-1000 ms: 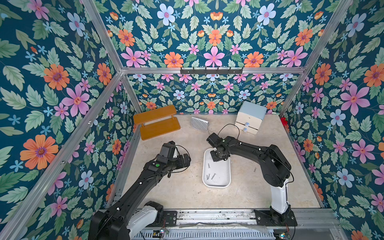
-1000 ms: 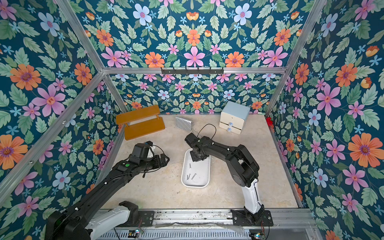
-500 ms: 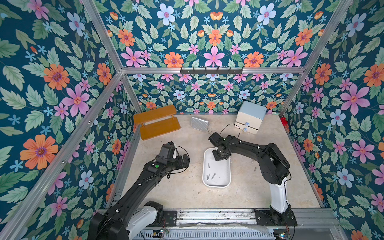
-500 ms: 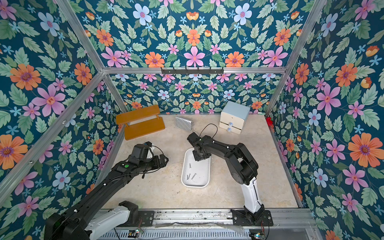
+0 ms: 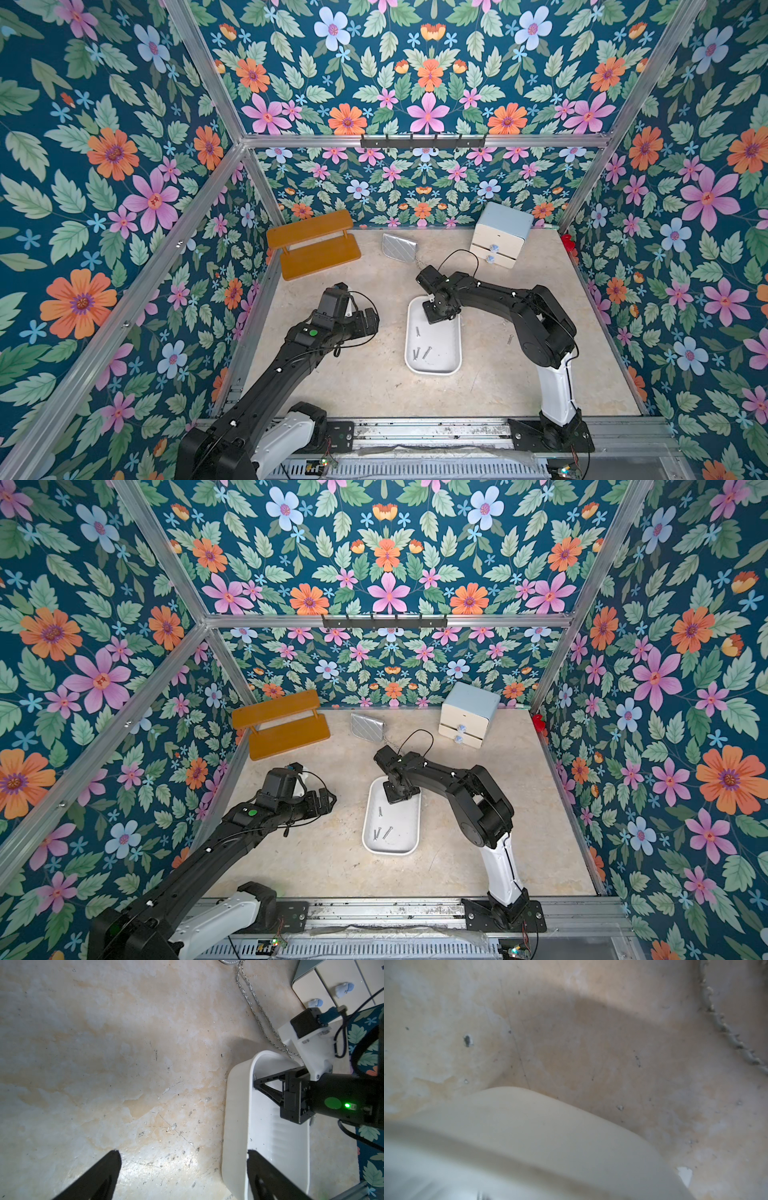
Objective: Take out the screws from the storage box
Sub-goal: Pick up the screw from the storage box, then place the screw at the center of the board.
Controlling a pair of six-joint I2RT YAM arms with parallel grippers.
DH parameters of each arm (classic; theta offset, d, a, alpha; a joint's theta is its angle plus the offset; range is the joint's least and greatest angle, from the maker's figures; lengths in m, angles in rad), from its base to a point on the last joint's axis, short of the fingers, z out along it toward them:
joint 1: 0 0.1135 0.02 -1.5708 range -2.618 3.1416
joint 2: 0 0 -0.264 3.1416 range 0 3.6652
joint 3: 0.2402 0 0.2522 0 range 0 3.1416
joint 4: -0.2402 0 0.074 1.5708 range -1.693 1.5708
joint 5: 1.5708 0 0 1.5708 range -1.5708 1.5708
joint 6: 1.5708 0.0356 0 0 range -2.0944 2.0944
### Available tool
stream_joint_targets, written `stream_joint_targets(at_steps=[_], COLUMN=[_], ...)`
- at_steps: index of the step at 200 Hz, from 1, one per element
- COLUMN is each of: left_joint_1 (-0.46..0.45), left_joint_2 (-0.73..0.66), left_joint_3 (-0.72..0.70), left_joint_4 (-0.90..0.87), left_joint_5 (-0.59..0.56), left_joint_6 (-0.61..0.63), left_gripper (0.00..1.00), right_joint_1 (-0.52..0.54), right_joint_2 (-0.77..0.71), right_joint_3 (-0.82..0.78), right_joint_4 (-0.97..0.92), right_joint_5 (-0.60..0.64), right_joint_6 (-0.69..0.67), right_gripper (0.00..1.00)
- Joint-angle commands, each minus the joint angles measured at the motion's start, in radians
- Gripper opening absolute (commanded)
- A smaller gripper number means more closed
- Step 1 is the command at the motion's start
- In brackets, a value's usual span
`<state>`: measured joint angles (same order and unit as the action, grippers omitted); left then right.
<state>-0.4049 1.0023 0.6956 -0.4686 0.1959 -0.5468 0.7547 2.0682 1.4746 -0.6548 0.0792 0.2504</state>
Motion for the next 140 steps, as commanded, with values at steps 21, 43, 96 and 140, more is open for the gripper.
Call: stream_joint_targets(at_steps=[21,43,96,140], left_joint_1=[0.001,-0.006,-0.252,-0.474], left_joint_2=[-0.010,0.003,0.109,0.316], left_joint_3=[0.014,0.037,0.200,0.310], left_joint_4=[-0.002,0.014,-0.022,0.061], left_joint_5=[0.007,0.076,-0.068,-0.133], left_joint_6=[-0.004,-0.022,-0.078,-0.125], left_gripper=[0.93,0.83,0.82,0.89], right_joint_1=[0.002,0.001,-0.041,-0.194], right_joint_2=[-0.045,-0.161,-0.578,-0.771], right_joint_3=[-0.007,-0.021,-0.231,-0.531], right_joint_4=[-0.038,-0.049,-0.092,-0.096], right_joint_5=[-0.031,-0.017,0.164,0.183], right_joint_6=[0.029,0.057,0.191,0.323], right_gripper=[0.00,0.00,0.00,0.00])
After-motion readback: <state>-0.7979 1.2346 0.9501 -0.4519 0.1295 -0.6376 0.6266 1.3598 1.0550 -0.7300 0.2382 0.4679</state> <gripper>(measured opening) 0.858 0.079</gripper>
